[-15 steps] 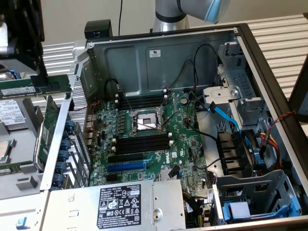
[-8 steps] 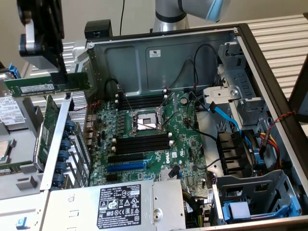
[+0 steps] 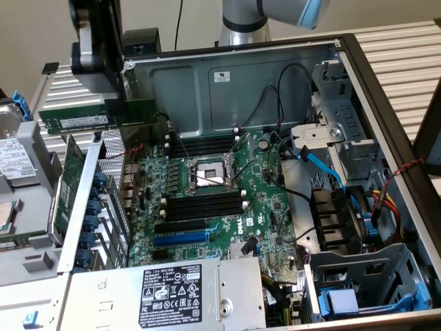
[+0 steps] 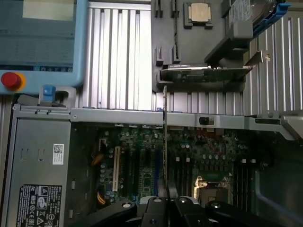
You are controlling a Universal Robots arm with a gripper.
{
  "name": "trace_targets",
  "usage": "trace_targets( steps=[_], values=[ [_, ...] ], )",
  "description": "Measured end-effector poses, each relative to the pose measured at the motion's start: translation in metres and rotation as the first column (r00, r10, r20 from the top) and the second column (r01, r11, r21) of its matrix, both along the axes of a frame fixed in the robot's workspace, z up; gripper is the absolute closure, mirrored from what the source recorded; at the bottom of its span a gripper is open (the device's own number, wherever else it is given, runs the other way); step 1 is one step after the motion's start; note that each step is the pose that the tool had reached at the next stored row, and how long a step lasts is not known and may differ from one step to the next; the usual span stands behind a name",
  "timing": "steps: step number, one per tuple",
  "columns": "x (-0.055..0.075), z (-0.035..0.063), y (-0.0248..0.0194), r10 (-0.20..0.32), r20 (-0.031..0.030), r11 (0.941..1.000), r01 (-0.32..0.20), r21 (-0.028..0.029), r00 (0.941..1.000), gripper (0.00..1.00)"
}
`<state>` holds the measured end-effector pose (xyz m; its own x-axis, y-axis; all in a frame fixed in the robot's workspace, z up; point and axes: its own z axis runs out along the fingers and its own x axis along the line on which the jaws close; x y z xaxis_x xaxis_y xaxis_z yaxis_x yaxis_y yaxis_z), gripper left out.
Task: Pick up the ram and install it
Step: 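Pick up the ram and move it above insertion slot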
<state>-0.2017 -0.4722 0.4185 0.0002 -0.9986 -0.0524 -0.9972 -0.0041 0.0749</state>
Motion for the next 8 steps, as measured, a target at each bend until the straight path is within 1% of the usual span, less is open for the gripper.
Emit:
trace_targets(
  steps=[3,6,8],
  values=[
    [0.011,-0.0001,0.0013,0.000,0.0076,1.0000,0.000,-0.0001,1.0000,0.88],
    [0.021,-0.0002,0.0033,0.000,0.0162,1.0000,0.000,0.0000,0.9999,0.88],
    [0.028,-0.0005,0.0050,0.000,0.0208,1.0000,0.000,0.0001,0.9998,0.88]
  ],
)
